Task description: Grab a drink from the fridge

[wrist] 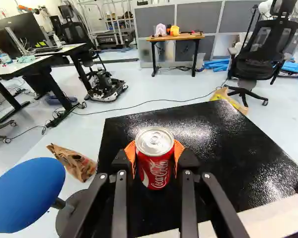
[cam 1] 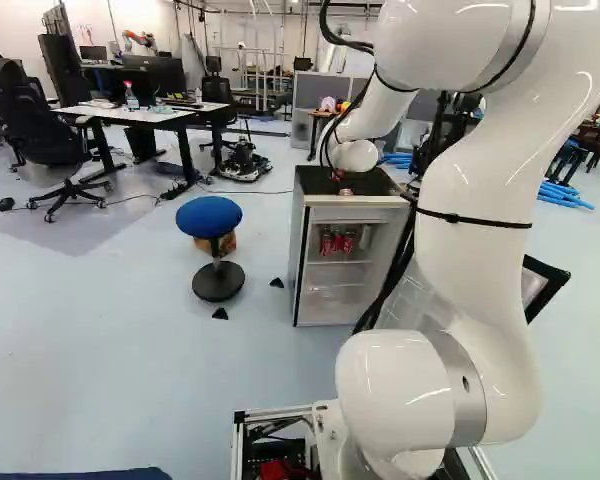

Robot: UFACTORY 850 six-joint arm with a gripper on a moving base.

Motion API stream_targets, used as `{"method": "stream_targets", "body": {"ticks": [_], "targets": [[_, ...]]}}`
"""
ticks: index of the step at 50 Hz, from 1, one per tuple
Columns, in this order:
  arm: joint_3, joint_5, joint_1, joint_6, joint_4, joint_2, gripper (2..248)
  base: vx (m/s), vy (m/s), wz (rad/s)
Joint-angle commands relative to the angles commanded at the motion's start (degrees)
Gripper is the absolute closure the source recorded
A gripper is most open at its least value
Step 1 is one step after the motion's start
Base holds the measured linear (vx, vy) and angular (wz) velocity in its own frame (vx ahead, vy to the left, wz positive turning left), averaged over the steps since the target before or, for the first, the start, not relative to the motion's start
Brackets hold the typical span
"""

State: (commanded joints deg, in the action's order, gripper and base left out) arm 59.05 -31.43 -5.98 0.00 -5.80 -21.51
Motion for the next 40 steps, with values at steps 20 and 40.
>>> {"method": "stream_targets", "body": {"ticks": [20,40], "targets": [[6.58,1.46,0.61,0.00,4.24,-5.31,154,0.000,0.000,0.000],[13.43,4.08,1.16,0.00,8.29,-10.65,154,0.000,0.000,0.000]]}}
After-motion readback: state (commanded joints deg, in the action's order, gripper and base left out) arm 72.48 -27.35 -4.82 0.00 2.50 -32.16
